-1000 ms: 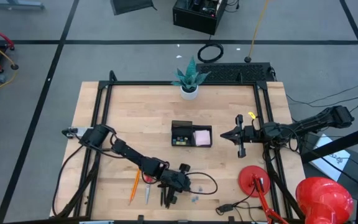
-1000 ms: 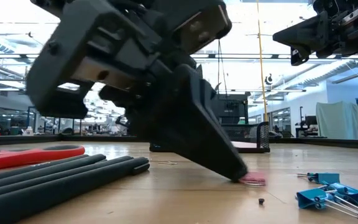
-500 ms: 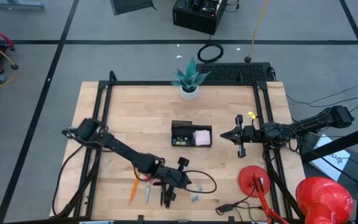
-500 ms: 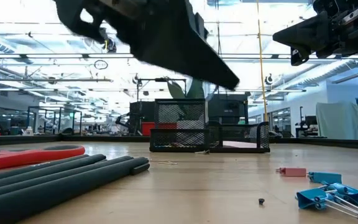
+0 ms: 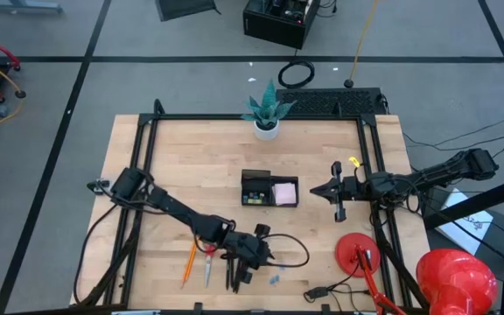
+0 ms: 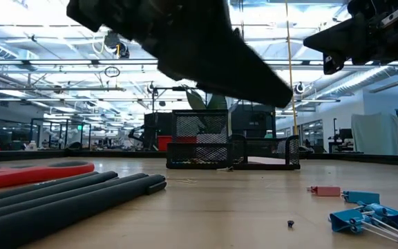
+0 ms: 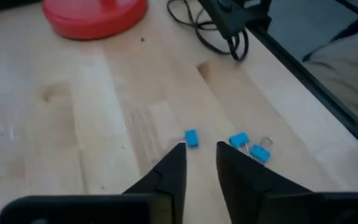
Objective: Pick and place office supplies into organizer
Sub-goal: Put the blue binder clip into the black desk organizer
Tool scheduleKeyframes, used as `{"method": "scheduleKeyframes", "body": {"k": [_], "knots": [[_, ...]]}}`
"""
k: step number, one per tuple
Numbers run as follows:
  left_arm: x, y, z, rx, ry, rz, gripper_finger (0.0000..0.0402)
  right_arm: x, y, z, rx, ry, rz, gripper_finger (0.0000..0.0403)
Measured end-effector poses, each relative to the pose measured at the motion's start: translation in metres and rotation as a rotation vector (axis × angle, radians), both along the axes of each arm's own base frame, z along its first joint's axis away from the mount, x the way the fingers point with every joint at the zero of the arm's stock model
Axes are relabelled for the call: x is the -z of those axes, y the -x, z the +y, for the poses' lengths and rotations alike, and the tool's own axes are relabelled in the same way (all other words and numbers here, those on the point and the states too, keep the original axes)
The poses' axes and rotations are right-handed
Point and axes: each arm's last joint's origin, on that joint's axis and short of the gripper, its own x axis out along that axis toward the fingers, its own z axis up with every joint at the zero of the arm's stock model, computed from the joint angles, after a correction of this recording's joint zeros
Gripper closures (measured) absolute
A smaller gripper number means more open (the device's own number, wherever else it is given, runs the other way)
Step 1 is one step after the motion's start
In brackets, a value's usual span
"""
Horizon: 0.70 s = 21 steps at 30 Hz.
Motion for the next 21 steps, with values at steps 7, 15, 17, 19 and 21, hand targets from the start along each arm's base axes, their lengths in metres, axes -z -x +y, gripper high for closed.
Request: {"method": "scheduleKeyframes", "body": {"k": [7, 15, 17, 19, 21], "knots": [[0.001, 0.016, -0.015, -0.026, -0.312, -0.01, 0.0312, 0.005, -0.003, 0.002, -0.04, 0.001, 0.045, 0.0399], [-0.06, 0.05, 0.008, -0.108, -0.448, -0.1, 0.0395, 0.008, -0.008, 0.002, -0.028, 0.001, 0.052, 0.0399], [-0.077, 0.069, 0.022, -0.133, -0.432, -0.145, 0.0392, 0.007, -0.009, 0.003, -0.029, -0.014, 0.036, 0.0399], [-0.087, 0.087, 0.037, -0.162, -0.404, -0.217, 0.0392, 0.007, -0.011, 0.004, -0.052, -0.02, 0.045, 0.0399], [-0.088, 0.109, 0.053, -0.183, -0.369, -0.291, 0.0397, 0.002, -0.016, 0.006, -0.078, -0.018, 0.061, 0.0399]]}}
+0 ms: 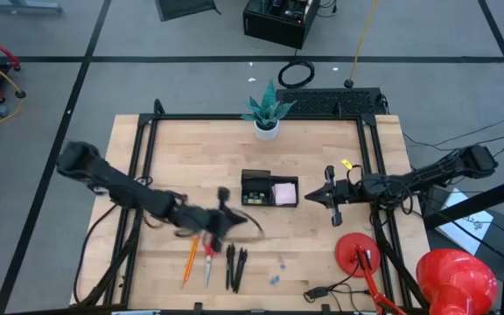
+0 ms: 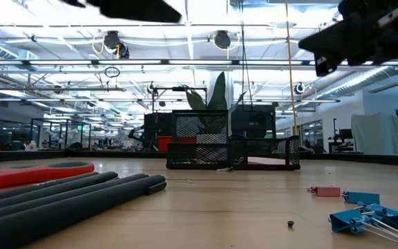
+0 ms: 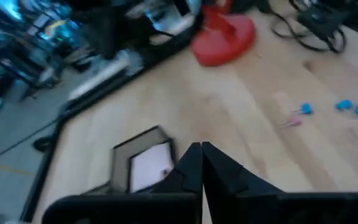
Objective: Pick and place office supplies into organizer
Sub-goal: Put the blue binder clip into the black desk organizer
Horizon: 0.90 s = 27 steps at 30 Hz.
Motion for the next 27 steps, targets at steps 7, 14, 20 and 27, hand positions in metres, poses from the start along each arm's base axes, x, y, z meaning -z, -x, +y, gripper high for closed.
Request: {"method": "scheduleKeyframes", "body": {"k": [7, 14, 20, 27], "knots": [[0.033, 0.067, 0.038, 0.04, 0.157, -0.352, 0.0399, -0.019, -0.023, 0.021, -0.091, 0.063, 0.133, 0.0399], [0.057, 0.099, 0.061, -0.094, 0.201, -0.431, 0.0399, -0.016, -0.043, 0.042, -0.168, 0.096, 0.219, 0.0399], [0.059, 0.104, 0.064, -0.118, 0.213, -0.41, 0.0396, 0.016, -0.052, 0.068, -0.302, 0.075, 0.408, 0.0399], [0.059, 0.104, 0.064, -0.105, 0.215, -0.403, 0.0392, 0.037, -0.083, 0.093, -0.311, 0.07, 0.533, 0.0363]]}}
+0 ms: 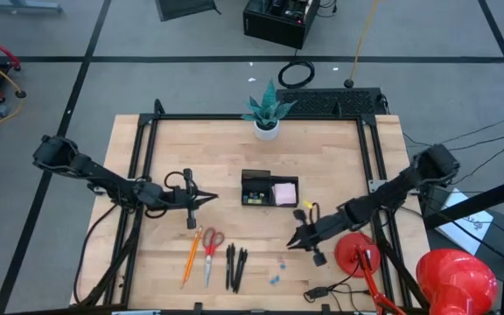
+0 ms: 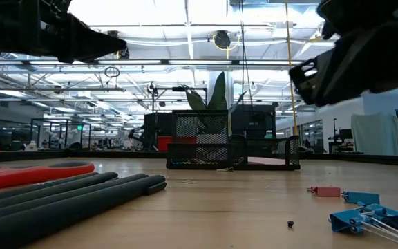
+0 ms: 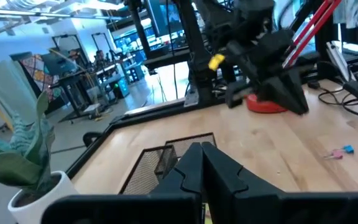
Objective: Pick and place office supplies into organizer
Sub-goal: Put the blue binder clip into the black desk organizer
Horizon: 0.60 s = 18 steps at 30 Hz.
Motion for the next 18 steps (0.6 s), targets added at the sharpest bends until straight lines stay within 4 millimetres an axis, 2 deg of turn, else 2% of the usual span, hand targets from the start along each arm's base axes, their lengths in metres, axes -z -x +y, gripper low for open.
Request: {"method": "scheduleKeyframes", "body": {"k": [5, 10, 14, 18], "knots": [[0.0, 0.0, 0.0, 0.0, 0.017, -0.005, 0.0374, 0.011, -0.016, 0.008, 0.015, -0.002, 0.047, 0.0284], [0.0, 0.0, 0.0, 0.0, 0.035, -0.006, 0.0371, 0.018, -0.019, 0.013, 0.043, -0.041, 0.088, 0.0213], [-0.001, 0.0, 0.0, 0.0, 0.039, -0.011, 0.0375, 0.024, -0.02, 0.015, 0.052, -0.051, 0.097, 0.0182], [-0.001, 0.0, 0.0, 0.0, 0.043, -0.011, 0.0383, 0.029, -0.022, 0.018, 0.017, -0.025, 0.071, 0.0178]]}}
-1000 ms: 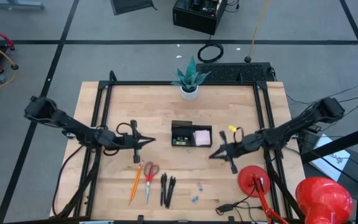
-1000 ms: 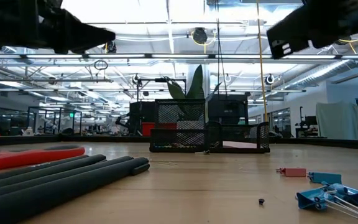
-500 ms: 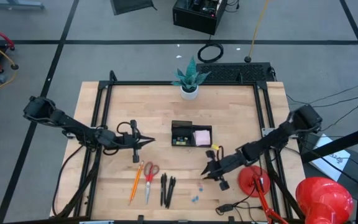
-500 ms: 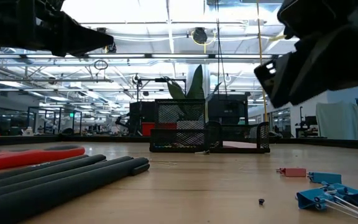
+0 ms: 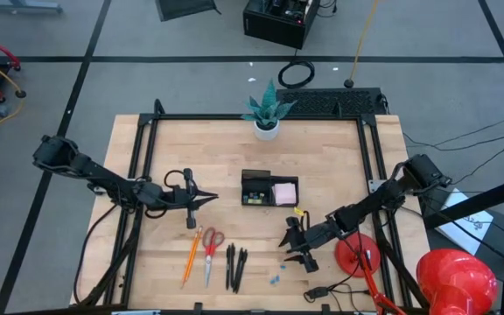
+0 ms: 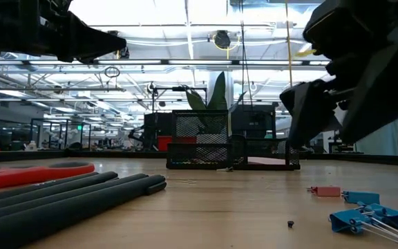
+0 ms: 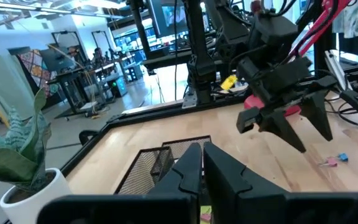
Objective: Pick and place office supplies into organizer
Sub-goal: Put the blue binder clip into the black desk organizer
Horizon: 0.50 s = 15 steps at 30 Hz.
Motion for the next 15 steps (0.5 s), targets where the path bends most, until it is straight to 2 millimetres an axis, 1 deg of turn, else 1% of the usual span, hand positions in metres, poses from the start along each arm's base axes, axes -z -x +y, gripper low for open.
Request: {"method": "scheduleKeyframes", "body": {"k": [4, 8, 11, 15], "knots": [[0.0, 0.0, 0.0, 0.0, 0.0, 0.0, 0.0393, 0.001, 0.0, 0.0, -0.046, 0.055, -0.017, 0.0191], [0.0, 0.0, 0.0, 0.0, 0.0, 0.001, 0.0399, -0.001, -0.002, 0.0, -0.083, 0.003, -0.017, 0.0204], [0.0, 0.0, 0.0, 0.001, 0.0, 0.001, 0.0393, -0.002, 0.002, 0.01, -0.138, 0.004, -0.024, 0.0208], [0.0, 0.0, 0.0, 0.004, 0.008, 0.001, 0.0374, -0.005, 0.008, 0.024, -0.206, 0.029, -0.052, 0.0209]]}}
